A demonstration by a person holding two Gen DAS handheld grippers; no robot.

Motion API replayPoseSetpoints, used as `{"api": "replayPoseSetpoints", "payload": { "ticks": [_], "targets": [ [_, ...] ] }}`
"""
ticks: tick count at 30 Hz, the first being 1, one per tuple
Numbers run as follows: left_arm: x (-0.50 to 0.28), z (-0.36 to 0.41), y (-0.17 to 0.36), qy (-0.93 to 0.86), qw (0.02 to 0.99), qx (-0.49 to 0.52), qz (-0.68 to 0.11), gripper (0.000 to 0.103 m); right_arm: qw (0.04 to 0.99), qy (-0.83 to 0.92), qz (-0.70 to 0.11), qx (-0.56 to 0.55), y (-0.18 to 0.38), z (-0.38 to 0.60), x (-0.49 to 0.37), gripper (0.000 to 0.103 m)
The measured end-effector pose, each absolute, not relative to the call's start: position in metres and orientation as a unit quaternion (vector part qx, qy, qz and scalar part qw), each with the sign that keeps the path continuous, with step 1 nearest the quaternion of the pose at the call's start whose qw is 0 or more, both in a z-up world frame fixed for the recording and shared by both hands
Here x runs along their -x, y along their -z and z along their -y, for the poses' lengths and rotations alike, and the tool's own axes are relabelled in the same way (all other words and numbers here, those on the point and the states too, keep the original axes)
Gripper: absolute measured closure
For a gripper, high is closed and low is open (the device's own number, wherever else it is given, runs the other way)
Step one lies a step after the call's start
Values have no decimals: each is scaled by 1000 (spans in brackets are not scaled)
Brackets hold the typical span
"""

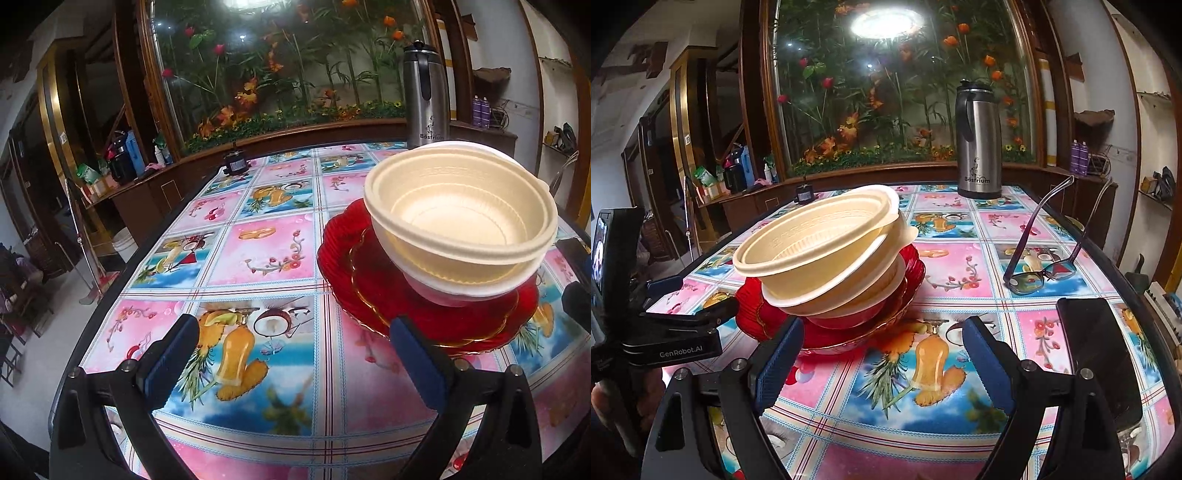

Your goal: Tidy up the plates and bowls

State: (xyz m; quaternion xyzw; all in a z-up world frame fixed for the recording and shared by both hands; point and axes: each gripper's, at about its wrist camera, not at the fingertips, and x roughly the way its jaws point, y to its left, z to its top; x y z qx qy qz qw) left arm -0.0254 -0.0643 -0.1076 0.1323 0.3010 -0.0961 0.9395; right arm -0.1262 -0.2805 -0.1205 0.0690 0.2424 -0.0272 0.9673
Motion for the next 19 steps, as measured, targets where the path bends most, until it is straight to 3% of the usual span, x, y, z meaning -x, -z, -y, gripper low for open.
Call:
{"api": "replayPoseSetpoints", "payload": {
  "ticks": [19],
  "targets": [
    [32, 61, 99, 115, 944, -127, -282, 0, 965, 30, -248, -80, 123, 283, 127, 13]
  ]
}}
